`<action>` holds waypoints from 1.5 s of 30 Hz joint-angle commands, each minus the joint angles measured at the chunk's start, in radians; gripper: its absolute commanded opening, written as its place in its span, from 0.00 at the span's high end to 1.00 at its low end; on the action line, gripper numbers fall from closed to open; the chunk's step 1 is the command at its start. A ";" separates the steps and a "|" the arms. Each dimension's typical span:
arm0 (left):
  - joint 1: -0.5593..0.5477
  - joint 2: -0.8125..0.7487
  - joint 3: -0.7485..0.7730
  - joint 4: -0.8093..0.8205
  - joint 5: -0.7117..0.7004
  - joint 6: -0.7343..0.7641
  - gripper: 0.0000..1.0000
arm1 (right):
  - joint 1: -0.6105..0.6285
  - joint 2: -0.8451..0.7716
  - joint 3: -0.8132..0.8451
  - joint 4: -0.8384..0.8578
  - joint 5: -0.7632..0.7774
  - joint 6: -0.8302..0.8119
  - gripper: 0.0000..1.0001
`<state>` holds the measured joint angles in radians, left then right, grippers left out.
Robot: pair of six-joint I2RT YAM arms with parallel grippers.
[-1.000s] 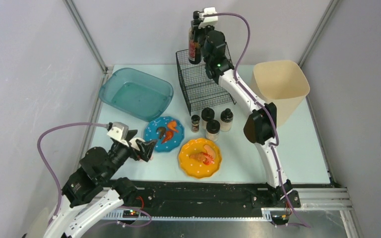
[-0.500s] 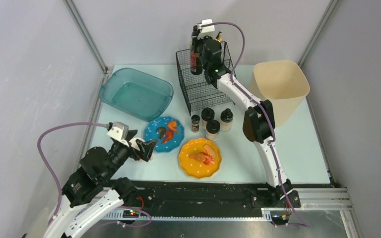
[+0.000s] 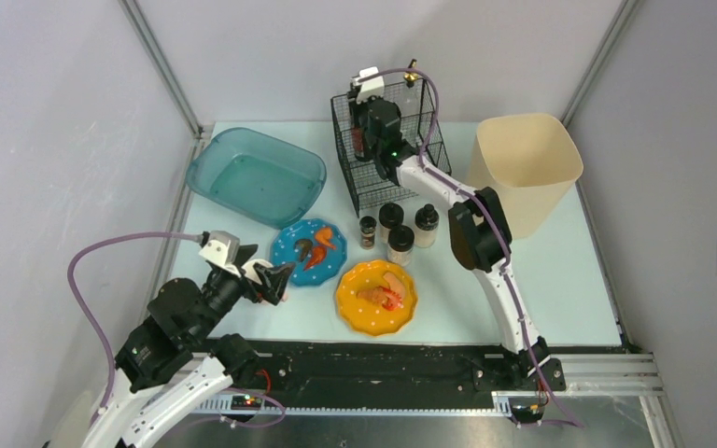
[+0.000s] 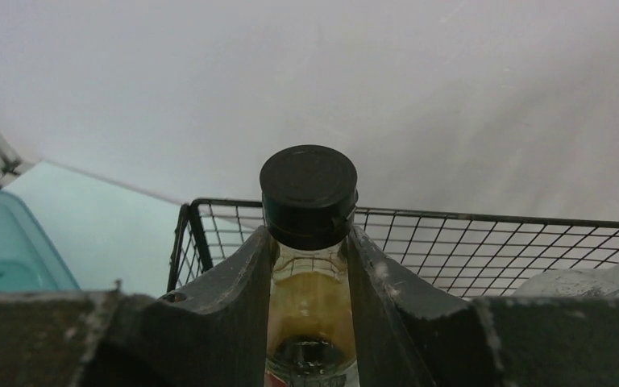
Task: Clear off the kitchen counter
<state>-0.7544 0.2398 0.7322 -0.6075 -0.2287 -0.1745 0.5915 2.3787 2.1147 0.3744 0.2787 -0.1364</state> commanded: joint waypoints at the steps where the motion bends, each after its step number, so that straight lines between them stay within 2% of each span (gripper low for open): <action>1: 0.006 -0.004 -0.002 0.030 0.008 0.020 0.02 | 0.005 -0.073 -0.048 0.189 0.014 -0.012 1.00; 5: 0.006 -0.005 -0.001 0.030 0.006 0.019 0.02 | 0.009 -0.088 -0.105 0.207 0.041 -0.001 1.00; 7: 0.007 -0.005 -0.002 0.030 0.006 0.020 0.02 | 0.010 -0.100 -0.129 0.220 0.051 0.005 0.94; 8: 0.006 -0.005 -0.002 0.029 0.005 0.020 0.02 | 0.012 -0.109 -0.136 0.223 0.062 0.007 0.82; 11: 0.007 -0.004 -0.002 0.029 0.004 0.020 0.02 | 0.016 -0.134 -0.168 0.242 0.087 0.002 0.55; 13: 0.007 -0.004 -0.002 0.029 0.001 0.020 0.02 | 0.018 -0.158 -0.183 0.244 0.094 -0.001 0.45; 21: 0.007 -0.005 -0.003 0.029 -0.008 0.020 0.02 | 0.045 -0.290 -0.250 0.210 0.121 -0.054 0.27; 25: 0.007 -0.006 -0.002 0.030 -0.016 0.019 0.02 | 0.067 -0.387 -0.302 0.127 0.169 -0.078 0.22; 30: 0.007 -0.007 -0.002 0.029 -0.017 0.019 0.02 | 0.091 -0.572 -0.419 -0.029 0.203 -0.030 0.20; 40: 0.007 -0.003 -0.002 0.029 -0.030 0.021 0.02 | 0.093 -0.820 -0.481 -0.711 0.207 0.254 0.20; 45: 0.007 -0.001 -0.004 0.030 -0.035 0.020 0.02 | 0.090 -0.908 -0.546 -0.933 0.204 0.354 0.18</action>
<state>-0.7540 0.2394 0.7322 -0.6075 -0.2489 -0.1745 0.6834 1.5352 1.6207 -0.2962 0.4740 0.1032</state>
